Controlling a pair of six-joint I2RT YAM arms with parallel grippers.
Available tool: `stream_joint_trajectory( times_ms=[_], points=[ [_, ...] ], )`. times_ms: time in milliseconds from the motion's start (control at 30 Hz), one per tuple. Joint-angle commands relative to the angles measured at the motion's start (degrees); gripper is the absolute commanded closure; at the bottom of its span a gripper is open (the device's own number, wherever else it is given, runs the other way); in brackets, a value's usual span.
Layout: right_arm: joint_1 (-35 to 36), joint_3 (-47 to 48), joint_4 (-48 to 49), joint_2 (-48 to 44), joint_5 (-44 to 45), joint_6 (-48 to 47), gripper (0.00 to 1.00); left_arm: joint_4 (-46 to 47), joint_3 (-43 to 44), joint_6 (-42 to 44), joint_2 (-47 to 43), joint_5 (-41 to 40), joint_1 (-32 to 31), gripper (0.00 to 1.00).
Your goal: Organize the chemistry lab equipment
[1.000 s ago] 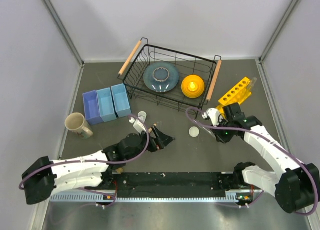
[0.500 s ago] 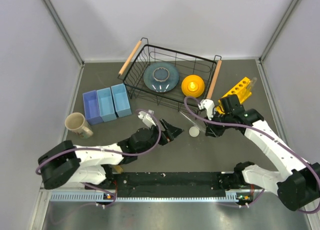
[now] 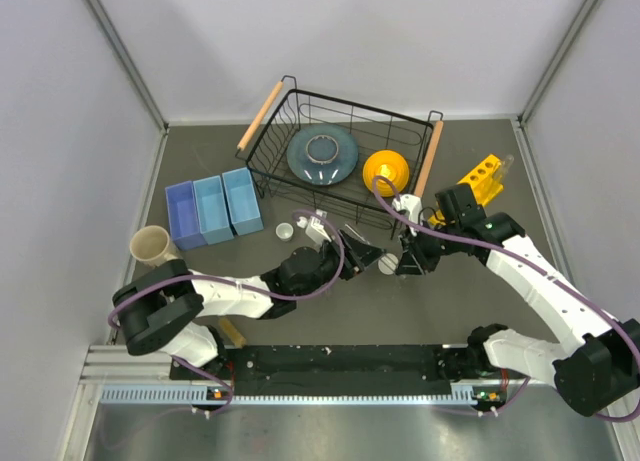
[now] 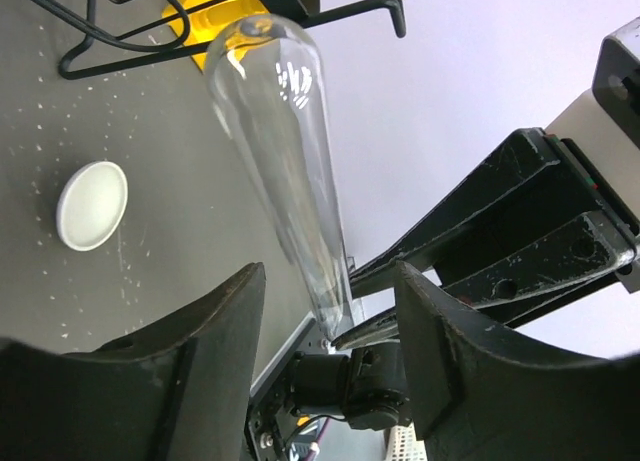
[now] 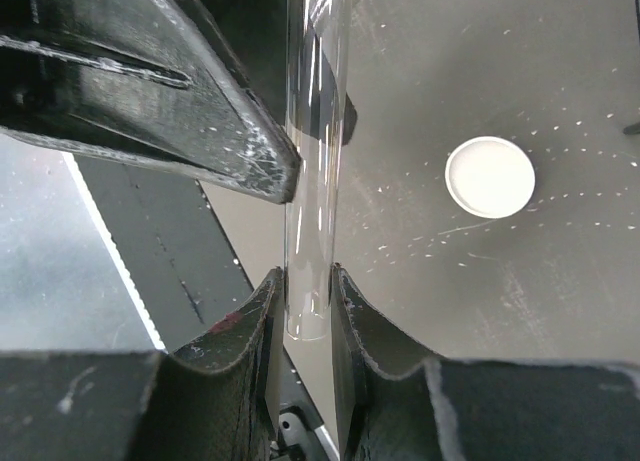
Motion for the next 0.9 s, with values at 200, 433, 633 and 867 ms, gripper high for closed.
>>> stream_joint_trajectory(
  times_ms=[200, 433, 633, 867],
  points=[
    [0.67, 1.69, 2.99, 0.03, -3.1, 2.41, 0.84, 1.48, 3.57, -1.43, 0.81, 1.96, 0.02, 0.71],
    [0.59, 1.96, 2.64, -0.67, -3.63, 2.15, 0.79, -1.76, 4.97, 1.11, -0.16, 4.34, -0.07, 0.98],
    [0.58, 7.05, -7.62, -2.51, -3.19, -10.22, 0.32, -8.6, 4.72, 8.57, -4.72, 6.45, 0.02, 1.0],
    [-0.21, 15.22, -18.81, -2.34, -11.26, -21.58, 0.04, -20.57, 4.8, 25.27, -13.33, 16.17, -0.07, 1.0]
  ],
)
